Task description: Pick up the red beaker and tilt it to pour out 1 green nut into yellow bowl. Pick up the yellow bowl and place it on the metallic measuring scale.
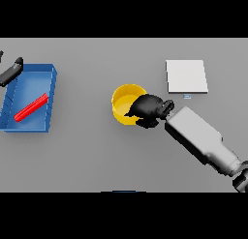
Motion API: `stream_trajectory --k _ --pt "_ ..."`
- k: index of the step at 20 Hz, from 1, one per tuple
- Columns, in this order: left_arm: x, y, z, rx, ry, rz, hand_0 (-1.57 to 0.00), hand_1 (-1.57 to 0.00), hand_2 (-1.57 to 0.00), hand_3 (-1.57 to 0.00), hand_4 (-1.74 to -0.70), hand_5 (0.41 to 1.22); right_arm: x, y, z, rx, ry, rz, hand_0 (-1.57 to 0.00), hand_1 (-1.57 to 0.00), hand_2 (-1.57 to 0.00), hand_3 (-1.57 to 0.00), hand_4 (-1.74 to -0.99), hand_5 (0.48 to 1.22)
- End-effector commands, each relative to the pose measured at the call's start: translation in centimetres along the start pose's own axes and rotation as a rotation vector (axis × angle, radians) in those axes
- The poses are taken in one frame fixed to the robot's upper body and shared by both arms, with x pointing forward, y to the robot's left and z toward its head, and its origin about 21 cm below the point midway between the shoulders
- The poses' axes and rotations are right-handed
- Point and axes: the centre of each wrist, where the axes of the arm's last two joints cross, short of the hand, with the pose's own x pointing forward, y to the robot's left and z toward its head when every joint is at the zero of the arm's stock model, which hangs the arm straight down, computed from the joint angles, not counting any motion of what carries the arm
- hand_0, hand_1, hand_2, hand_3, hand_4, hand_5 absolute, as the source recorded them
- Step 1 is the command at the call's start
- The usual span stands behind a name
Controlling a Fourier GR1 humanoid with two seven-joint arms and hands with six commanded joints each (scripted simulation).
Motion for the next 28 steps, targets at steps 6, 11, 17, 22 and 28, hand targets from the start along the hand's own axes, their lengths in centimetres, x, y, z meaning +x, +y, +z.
stream_trajectory --k 6,11,17,22,28 --pt "-0.2 -0.5 -0.1 -0.015 0.008 -0.013 0.00 0.00 0.00 0.00 -0.72 0.697 -0.1 -0.2 0.2 -0.016 -0.020 0.016 -1.46 -1.45 -1.26 -1.22 -1.699 1.191" --pt "-0.4 -0.4 0.0 -0.016 0.003 -0.007 0.00 0.00 0.00 0.00 -0.72 0.695 -0.8 -1.1 0.8 -0.054 -0.008 -0.010 -1.53 -1.53 -1.33 -1.32 -1.727 1.211" --pt "-0.7 -0.5 -0.1 -0.018 0.019 -0.013 0.00 0.00 0.00 0.00 -0.72 0.692 -1.5 -3.5 4.1 -0.097 0.019 -0.035 -1.56 -1.56 -1.43 -1.23 -1.737 1.218" --pt "-0.6 -0.6 0.1 -0.026 0.014 -0.020 0.00 0.00 0.00 0.00 -0.72 0.686 -2.7 -4.0 6.7 -0.165 0.107 -0.036 -1.57 -1.57 -1.50 -1.16 -1.740 1.220" --pt "-0.2 -0.1 0.4 -0.017 0.008 -0.021 0.00 0.00 0.00 0.00 -0.73 0.710 -5.5 -4.0 8.2 -0.221 0.190 -0.032 -1.57 -1.57 -1.53 -1.15 -1.741 1.221"
